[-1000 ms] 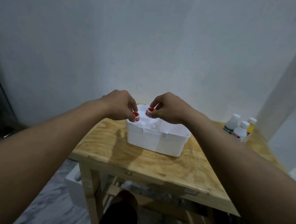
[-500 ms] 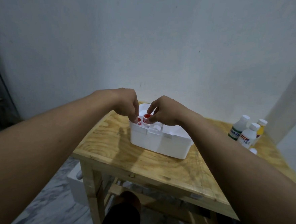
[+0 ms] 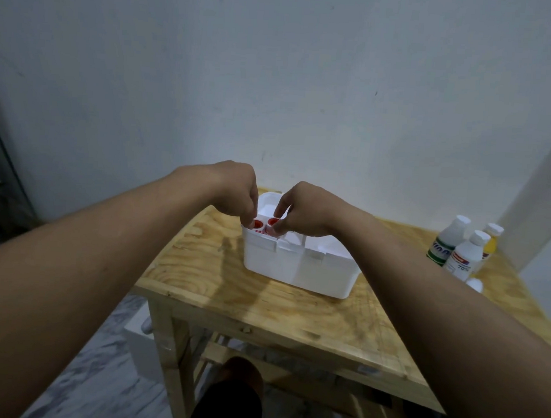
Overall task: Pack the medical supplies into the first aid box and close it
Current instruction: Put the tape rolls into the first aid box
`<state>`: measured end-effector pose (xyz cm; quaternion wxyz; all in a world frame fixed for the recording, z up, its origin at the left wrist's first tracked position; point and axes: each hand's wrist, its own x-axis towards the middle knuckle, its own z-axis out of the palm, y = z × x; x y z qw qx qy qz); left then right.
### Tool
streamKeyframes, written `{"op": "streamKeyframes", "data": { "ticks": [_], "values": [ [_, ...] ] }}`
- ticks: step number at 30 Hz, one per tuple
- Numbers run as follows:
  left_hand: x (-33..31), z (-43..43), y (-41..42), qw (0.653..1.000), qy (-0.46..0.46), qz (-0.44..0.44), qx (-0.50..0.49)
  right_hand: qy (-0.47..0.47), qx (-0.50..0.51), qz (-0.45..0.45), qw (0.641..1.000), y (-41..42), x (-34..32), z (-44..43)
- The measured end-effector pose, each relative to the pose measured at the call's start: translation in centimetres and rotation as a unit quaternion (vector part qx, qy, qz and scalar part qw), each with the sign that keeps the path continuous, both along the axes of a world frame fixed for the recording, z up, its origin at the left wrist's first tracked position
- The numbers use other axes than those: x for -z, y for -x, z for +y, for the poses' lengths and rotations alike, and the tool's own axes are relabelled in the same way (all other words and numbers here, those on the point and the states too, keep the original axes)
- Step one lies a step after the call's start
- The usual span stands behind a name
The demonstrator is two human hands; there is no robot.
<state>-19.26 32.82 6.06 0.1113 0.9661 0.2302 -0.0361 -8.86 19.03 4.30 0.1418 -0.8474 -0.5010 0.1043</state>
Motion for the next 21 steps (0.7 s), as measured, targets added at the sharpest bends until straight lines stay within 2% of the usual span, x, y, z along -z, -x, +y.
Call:
{"op": "streamKeyframes", "data": {
  "ticks": [12, 21],
  "values": [
    [-0.6, -1.3, 0.4, 1.0, -0.009, -0.022, -0.005, -0.032, 0.029, -0.003, 0.999, -0.2, -0.8, -2.3],
    [-1.8, -5.8, -2.3, 0.992, -0.025, -0.117, 0.044, -0.047, 0.097, -0.04, 0.993, -2.5, -2.6, -9.1]
  ]
}}
